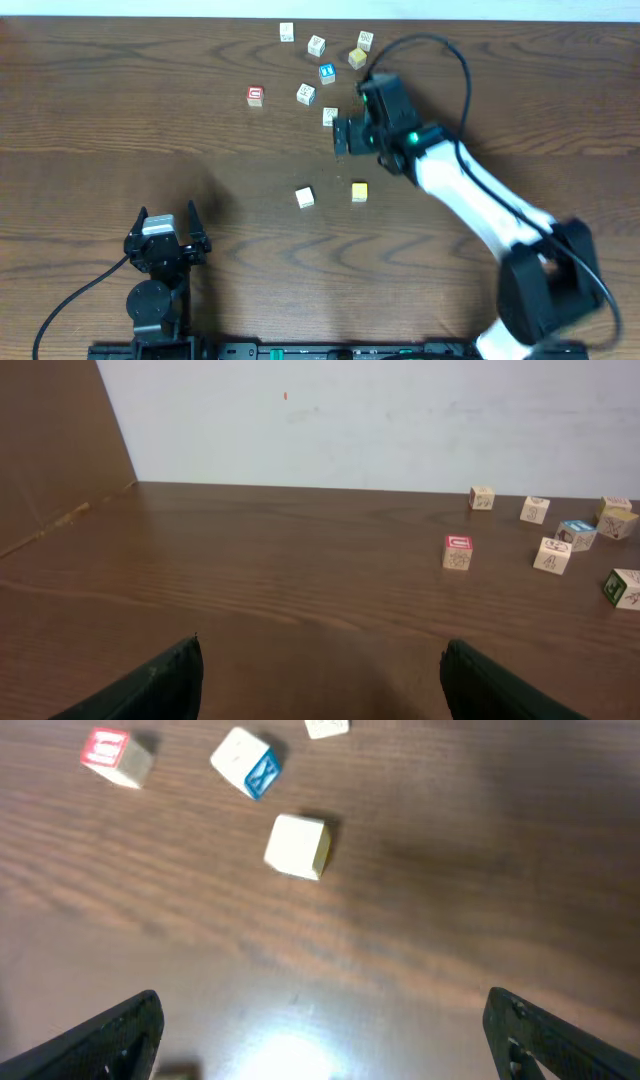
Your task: Lift 4 blocks
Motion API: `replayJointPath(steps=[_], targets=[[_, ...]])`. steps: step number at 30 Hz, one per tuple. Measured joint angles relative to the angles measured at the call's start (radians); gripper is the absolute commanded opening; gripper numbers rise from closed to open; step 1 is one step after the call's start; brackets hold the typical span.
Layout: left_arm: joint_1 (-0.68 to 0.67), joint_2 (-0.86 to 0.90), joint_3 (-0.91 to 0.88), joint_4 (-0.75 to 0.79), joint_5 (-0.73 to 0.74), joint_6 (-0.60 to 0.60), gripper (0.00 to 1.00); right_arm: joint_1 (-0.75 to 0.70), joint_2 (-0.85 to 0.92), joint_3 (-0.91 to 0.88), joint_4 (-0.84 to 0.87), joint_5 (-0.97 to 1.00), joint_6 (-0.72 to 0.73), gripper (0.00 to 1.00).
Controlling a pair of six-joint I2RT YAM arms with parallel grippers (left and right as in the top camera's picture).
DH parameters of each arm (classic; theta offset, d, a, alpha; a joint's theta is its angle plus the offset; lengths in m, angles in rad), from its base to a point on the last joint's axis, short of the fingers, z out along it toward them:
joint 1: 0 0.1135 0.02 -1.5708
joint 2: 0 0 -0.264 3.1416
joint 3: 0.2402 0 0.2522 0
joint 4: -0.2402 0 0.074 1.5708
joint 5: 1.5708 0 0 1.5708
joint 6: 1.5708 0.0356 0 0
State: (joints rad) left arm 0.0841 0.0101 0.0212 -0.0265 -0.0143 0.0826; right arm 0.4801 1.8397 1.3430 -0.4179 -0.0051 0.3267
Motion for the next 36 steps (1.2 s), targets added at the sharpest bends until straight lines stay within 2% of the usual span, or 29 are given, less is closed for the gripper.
replayJointPath(steps=[7, 10, 12, 22, 26, 33, 36], targets=[[0.000, 0.000, 0.000, -0.002, -0.001, 0.000, 0.76, -0.003, 0.255, 0.285, -0.054, -0.031, -0.037, 0.71], [0.000, 0.000, 0.000, -0.002, -0.003, 0.000, 0.76, 0.002, 0.332, 0.355, -0.054, -0.039, -0.021, 0.66], [0.000, 0.000, 0.000, -0.002, -0.003, 0.000, 0.76, 0.008, 0.363, 0.364, -0.056, -0.038, -0.006, 0.63], [0.000, 0.000, 0.000, -0.002, -0.003, -0.027, 0.76, 0.019, 0.453, 0.364, -0.042, -0.014, 0.032, 0.64], [0.000, 0.035, 0.000, -0.004, 0.017, -0.108, 0.76, 0.019, 0.454, 0.364, -0.010, 0.005, 0.035, 0.56], [0.000, 0.237, 0.004, -0.008, 0.088, -0.195, 0.76, 0.019, 0.454, 0.364, 0.018, 0.023, 0.040, 0.33], [0.000, 0.325, 0.004, 0.017, 0.117, -0.211, 0.76, 0.019, 0.454, 0.364, 0.023, 0.028, 0.045, 0.25]])
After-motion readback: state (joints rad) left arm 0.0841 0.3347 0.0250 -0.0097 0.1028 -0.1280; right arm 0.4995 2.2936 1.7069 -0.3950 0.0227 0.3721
